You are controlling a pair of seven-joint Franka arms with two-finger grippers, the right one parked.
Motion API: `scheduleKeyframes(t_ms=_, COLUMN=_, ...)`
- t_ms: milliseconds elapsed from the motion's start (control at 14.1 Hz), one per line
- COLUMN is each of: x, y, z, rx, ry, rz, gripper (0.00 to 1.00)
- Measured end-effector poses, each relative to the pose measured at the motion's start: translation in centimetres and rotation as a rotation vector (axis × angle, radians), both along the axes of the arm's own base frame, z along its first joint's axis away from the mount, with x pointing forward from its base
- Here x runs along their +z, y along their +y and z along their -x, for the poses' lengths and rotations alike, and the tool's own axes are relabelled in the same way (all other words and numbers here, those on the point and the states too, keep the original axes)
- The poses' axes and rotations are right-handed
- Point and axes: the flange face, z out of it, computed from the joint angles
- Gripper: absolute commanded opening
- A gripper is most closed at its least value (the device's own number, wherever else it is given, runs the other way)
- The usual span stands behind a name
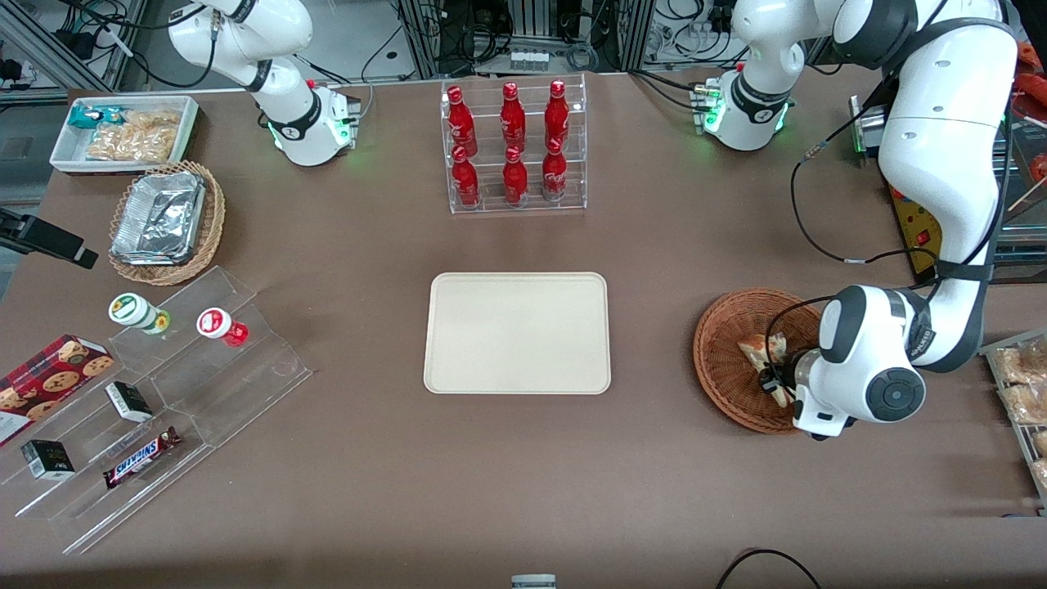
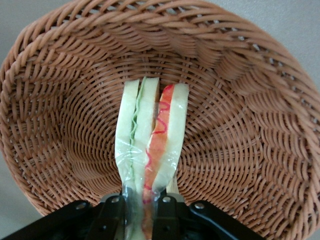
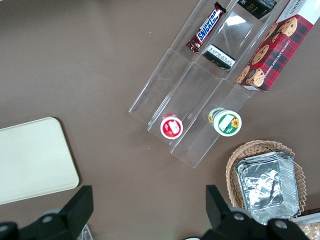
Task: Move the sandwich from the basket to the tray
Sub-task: 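Lift the sandwich out of the basket with the left gripper, then carry the sandwich with the left gripper over the cream tray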
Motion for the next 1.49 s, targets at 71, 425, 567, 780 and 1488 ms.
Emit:
scheduleKeyframes(t_ms=71, x=0.6, y=0.0, z=-0.4, rx=0.002, ry=-0.018, rz=0.003, gripper=0.14)
scheduleKeyframes(t_ms=425, x=8.3, y=-7.6, z=-2.1, rx=-0.101, ry=-0.164, rz=0.035, gripper=0.14)
scheduleKeyframes(t_ms=567, x=9.9, y=-14.4, z=-0.9, rx=-0.181, ry=-0.193, rz=0.044, gripper=0.14)
scheduleKeyframes(t_ms=780, x=10.3, y=-22.7, z=1.9, rx=-0.258, ry=-0.203, rz=0.05, gripper=0.14)
scheduleKeyframes(t_ms=1488, x=6.9, y=-43.8, z=12.1, rx=-0.401, ry=-0.204, rz=0.087, gripper=0.15)
